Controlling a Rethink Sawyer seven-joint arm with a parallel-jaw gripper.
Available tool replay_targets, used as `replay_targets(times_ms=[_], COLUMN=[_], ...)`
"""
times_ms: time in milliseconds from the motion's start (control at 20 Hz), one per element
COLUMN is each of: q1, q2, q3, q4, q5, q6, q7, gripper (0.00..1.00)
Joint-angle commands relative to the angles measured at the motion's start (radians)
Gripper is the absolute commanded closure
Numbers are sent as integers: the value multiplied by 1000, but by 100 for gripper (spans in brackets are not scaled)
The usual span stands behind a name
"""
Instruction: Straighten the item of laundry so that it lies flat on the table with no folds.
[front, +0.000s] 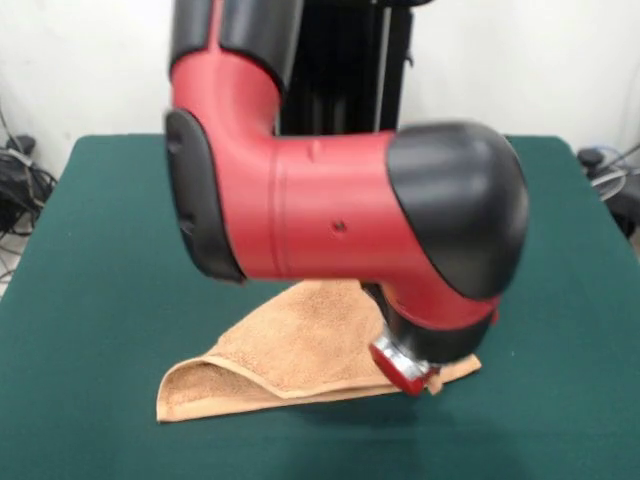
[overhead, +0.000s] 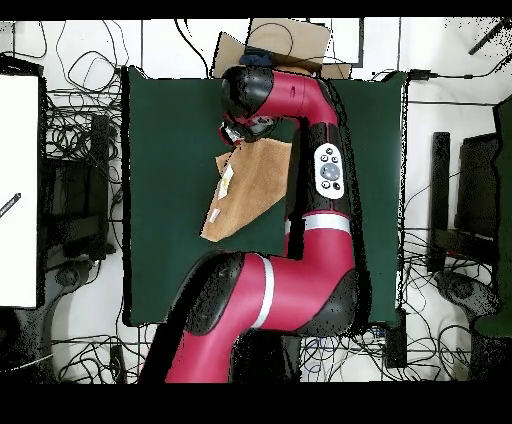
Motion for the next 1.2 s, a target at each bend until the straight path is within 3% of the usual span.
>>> replay_targets(times_ms=[50, 500, 750, 950, 1200], q1=[-28, -127, -268, -325, -330], q2=[-137, -197, -202, -174, -158], q3=[-19, 56, 199, 263, 280], q4=[318, 529, 729, 783, 782], q5=[31, 57, 134, 146, 119], q6=[-61, -276, -481, -532, -536], q7=[126, 56, -24, -49, -40], gripper=[100, 100, 100, 100, 100])
